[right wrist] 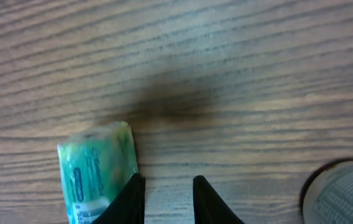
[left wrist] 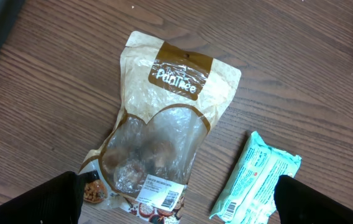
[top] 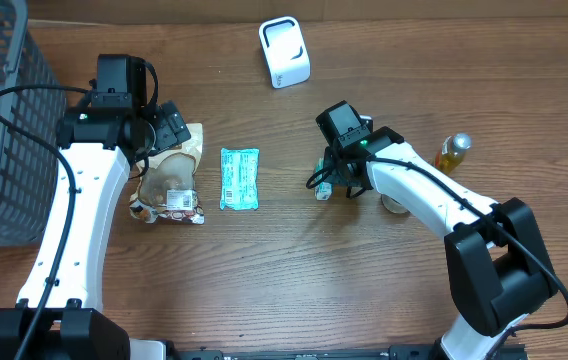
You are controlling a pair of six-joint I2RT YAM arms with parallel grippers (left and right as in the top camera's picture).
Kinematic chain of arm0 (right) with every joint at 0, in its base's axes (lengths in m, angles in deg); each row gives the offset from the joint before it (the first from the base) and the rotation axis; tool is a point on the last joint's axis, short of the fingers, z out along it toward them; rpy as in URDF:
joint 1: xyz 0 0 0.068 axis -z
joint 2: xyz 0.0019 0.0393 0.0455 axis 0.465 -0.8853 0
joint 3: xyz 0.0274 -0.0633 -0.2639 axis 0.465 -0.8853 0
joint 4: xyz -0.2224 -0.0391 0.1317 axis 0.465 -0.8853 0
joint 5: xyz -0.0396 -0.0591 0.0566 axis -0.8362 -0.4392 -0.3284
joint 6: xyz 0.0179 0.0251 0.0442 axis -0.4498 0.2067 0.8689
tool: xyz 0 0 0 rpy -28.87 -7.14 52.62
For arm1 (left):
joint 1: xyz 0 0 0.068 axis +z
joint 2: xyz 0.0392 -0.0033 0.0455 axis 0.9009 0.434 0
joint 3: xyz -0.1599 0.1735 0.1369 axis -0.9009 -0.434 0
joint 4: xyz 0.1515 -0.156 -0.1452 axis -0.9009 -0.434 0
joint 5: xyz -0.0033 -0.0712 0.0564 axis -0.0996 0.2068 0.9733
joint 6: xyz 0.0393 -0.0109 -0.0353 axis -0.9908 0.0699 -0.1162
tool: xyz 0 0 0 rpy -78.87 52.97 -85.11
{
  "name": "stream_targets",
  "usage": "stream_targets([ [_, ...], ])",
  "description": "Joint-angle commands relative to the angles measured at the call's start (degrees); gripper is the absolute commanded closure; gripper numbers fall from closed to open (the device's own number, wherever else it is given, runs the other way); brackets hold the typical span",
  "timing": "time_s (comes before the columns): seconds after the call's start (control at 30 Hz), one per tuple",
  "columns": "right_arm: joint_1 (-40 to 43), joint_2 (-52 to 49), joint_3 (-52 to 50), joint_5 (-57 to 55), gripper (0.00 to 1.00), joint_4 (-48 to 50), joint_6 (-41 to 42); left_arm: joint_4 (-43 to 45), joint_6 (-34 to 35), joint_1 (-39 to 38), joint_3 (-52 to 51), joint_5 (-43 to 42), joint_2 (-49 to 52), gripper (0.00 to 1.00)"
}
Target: Scan the item barcode
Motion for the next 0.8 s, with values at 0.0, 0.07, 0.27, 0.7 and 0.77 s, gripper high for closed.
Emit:
stream_targets([
  [0.0,0.07,1.73,0.61,0.94,0.78,-0.37,0.22,0.0,-0.39,0.2,0.52,-0.07,0.15,0.0],
  [0.07,0.04,1.73,0.61,0.96,0.78,-0.55,0.22,0.0,-0.39,0.2,0.52,-0.07,0.15,0.0],
  [0.27,0.04,1.73,0.61,3.91,0.78,-0.52,0.2,0.0,-0.39,0.2,0.52,-0.07,0.15,0.01],
  [0.7,0.0,1.73,0.61,5.73,0.78,-0.11,0.22,0.0,-0.39,0.2,0.52,-0.07,0.15,0.0],
  [0.77,-0.02,1.73,0.61,5.73,0.78,-0.11,0.22,0.0,-0.39,0.2,0.52,-0.07,0.15,0.0],
])
